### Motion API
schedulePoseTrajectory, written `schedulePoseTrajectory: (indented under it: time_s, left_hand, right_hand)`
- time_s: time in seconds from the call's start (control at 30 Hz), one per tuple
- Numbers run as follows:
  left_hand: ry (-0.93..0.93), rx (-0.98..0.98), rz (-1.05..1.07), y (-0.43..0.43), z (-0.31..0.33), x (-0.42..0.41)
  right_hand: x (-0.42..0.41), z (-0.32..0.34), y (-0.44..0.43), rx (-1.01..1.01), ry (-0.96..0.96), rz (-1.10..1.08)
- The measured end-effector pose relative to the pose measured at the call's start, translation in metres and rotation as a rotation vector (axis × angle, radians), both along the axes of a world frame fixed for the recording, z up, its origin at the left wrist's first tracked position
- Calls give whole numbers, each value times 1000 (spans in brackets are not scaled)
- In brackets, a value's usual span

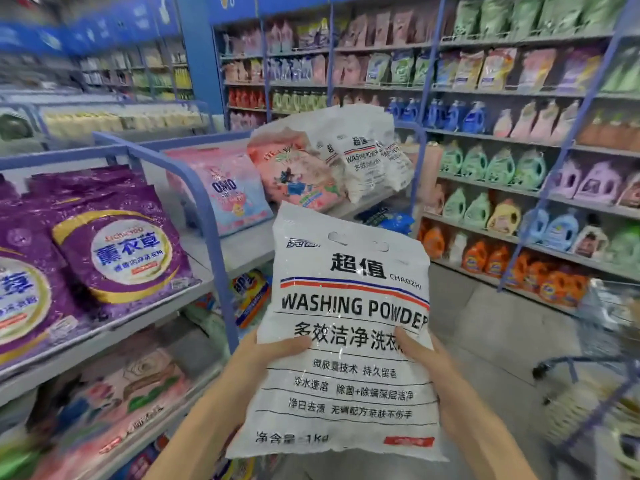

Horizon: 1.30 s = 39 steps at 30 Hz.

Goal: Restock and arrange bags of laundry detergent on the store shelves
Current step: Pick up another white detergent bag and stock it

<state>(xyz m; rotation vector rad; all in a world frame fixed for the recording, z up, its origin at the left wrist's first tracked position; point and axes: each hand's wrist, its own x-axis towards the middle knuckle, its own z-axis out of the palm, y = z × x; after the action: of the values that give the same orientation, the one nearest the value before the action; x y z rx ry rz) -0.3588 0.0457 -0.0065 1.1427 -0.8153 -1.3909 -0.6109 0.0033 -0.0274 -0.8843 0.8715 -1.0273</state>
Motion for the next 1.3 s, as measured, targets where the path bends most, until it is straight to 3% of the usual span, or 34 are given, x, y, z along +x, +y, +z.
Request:
schedulePoseTrajectory:
  time_s: [0.5,0.63,1.03,1.3]
  left_hand:
    - [-74,-64,336,-243,10,55]
    - [-51,-53,476,-280,17,68]
    - [-362,-141,999,-332,49,137]
    - [-446,43,1337,-349,18,156]
  right_hand:
    - [83,20,-314,-139,125,196]
    - [115,29,-377,-180,101,351]
    - [252,70,-493,-366,108,787]
    - [319,40,-502,-474,162,789]
